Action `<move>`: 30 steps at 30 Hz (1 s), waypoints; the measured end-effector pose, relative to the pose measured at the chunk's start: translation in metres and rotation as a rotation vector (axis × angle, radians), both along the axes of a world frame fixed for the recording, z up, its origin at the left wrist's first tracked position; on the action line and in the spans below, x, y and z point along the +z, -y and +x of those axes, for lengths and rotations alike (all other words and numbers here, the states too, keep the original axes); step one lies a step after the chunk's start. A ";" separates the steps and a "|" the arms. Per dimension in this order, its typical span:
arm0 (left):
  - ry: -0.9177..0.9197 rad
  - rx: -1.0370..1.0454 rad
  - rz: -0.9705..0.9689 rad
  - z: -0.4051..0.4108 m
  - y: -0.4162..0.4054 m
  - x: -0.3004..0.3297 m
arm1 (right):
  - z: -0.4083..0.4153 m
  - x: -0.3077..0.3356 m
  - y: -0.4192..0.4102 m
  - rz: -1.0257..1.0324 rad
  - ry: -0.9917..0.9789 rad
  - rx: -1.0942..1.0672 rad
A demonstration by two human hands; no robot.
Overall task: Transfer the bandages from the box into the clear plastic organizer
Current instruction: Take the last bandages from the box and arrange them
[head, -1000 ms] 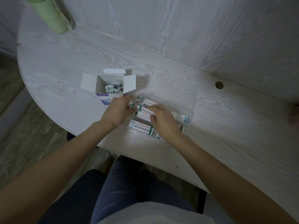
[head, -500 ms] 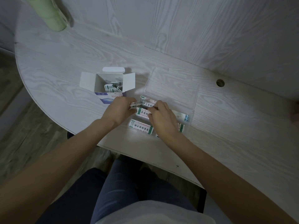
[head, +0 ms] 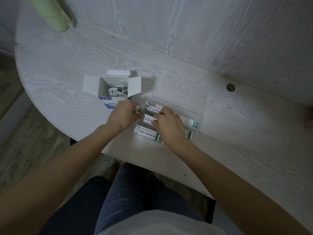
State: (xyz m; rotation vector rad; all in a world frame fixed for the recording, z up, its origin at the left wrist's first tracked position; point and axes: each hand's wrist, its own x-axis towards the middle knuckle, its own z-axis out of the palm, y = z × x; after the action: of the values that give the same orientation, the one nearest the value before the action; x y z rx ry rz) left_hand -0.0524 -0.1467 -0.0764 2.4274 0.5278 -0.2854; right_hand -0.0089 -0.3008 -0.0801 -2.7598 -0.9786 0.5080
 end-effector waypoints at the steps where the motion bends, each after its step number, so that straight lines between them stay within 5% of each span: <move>1: 0.010 -0.006 0.007 0.000 0.000 0.001 | 0.000 0.000 0.000 -0.003 -0.008 -0.003; 9: 0.013 -0.208 0.094 0.002 0.004 -0.002 | 0.006 0.005 0.001 0.014 -0.129 0.005; 30: -0.022 -0.241 0.152 0.005 0.001 -0.007 | 0.015 0.013 0.021 0.047 -0.086 -0.108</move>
State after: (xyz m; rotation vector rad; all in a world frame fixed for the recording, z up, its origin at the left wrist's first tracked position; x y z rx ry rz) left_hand -0.0476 -0.1479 -0.0832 2.6418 0.2743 -0.3859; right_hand 0.0056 -0.3218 -0.0672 -2.7064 -0.8074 0.5735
